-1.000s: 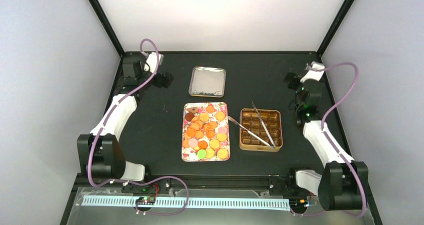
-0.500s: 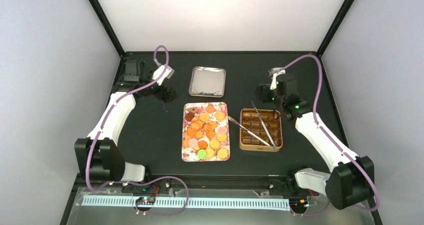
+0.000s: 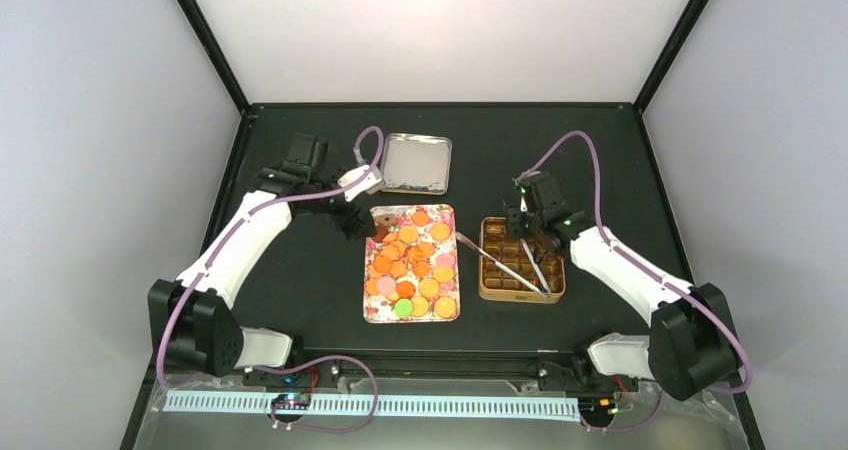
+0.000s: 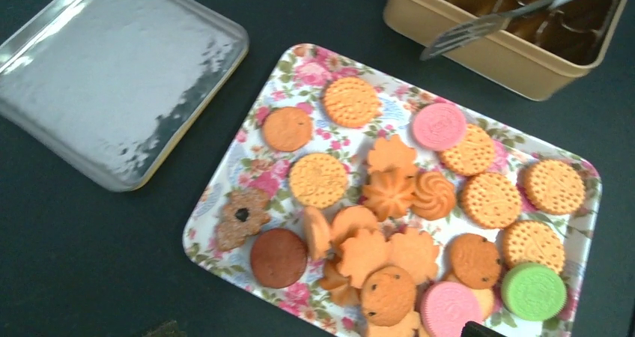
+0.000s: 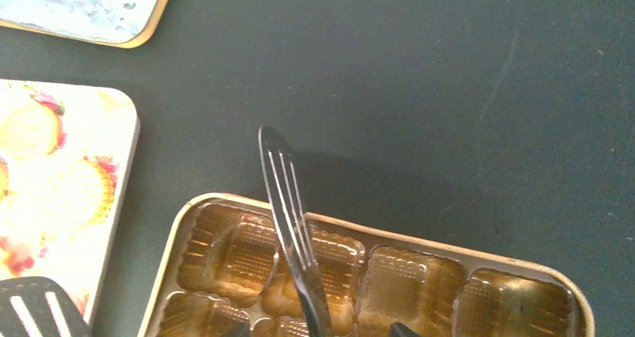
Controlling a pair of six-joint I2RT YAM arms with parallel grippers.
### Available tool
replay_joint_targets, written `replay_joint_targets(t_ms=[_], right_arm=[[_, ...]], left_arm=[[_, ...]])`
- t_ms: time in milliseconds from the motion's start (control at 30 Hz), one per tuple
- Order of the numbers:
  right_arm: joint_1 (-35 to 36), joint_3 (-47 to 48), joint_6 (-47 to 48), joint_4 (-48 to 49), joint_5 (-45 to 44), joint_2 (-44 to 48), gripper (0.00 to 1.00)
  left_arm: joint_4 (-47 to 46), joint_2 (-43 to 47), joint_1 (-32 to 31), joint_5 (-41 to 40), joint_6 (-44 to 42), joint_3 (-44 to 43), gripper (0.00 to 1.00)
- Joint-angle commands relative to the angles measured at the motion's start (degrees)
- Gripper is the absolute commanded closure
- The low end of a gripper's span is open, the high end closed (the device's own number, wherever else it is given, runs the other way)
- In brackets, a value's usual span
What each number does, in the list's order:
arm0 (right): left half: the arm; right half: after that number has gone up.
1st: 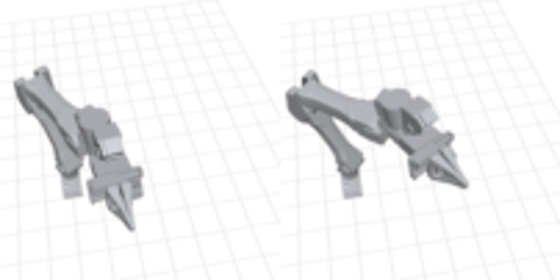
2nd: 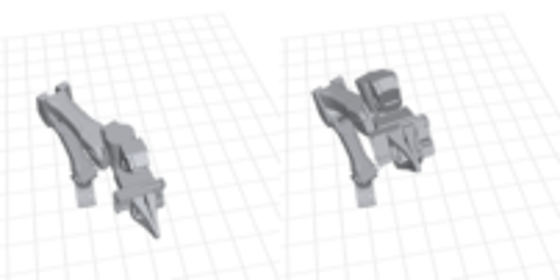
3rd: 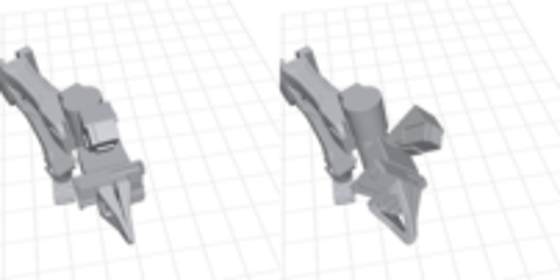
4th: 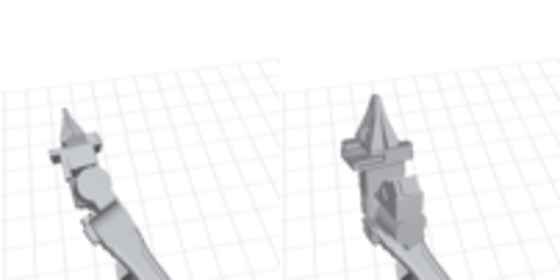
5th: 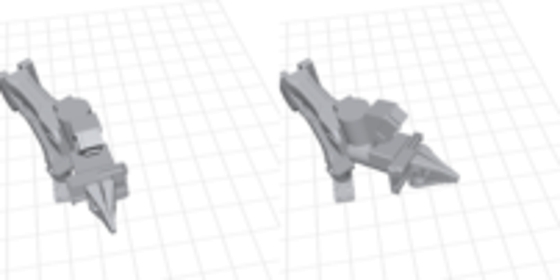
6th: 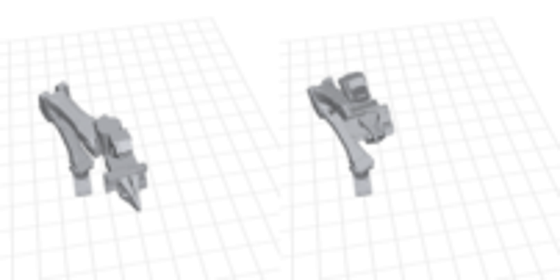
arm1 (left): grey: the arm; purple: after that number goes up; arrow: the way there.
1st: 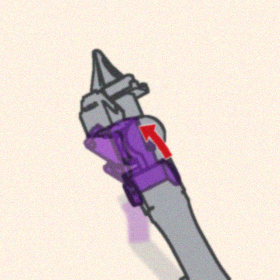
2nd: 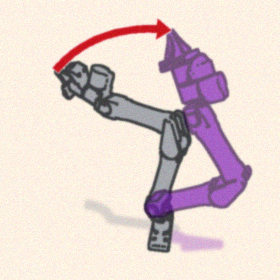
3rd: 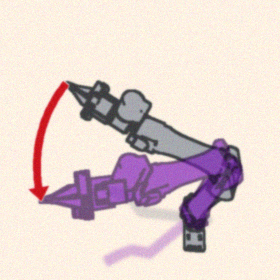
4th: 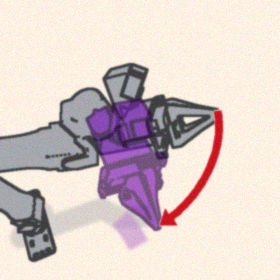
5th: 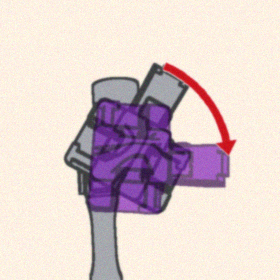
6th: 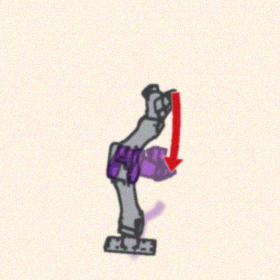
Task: Pack the cookies
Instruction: Pick up the clamp from the packing box.
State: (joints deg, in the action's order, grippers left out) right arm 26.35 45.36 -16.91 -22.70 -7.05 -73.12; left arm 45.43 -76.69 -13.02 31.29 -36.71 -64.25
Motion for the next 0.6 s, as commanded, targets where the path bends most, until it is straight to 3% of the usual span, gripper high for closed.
replay_joint_targets(t_ms=[0,433,567], right_arm=[[0.4,-0.9,-0.4,0.8,-1.9,-0.7,0.54],[3.5,-0.6,2.3,0.9,-6.0,-1.5,0.98],[5.3,-0.5,3.5,0.9,-7.4,-0.9,0.99]], left_arm=[[3.8,0.3,-2.6,-0.8,-2.4,-2.6,0.01],[9.0,-2.6,-5.7,7.0,-2.4,-7.8,0.01],[10.3,-1.9,-6.0,10.9,-3.5,-6.9,0.01]])
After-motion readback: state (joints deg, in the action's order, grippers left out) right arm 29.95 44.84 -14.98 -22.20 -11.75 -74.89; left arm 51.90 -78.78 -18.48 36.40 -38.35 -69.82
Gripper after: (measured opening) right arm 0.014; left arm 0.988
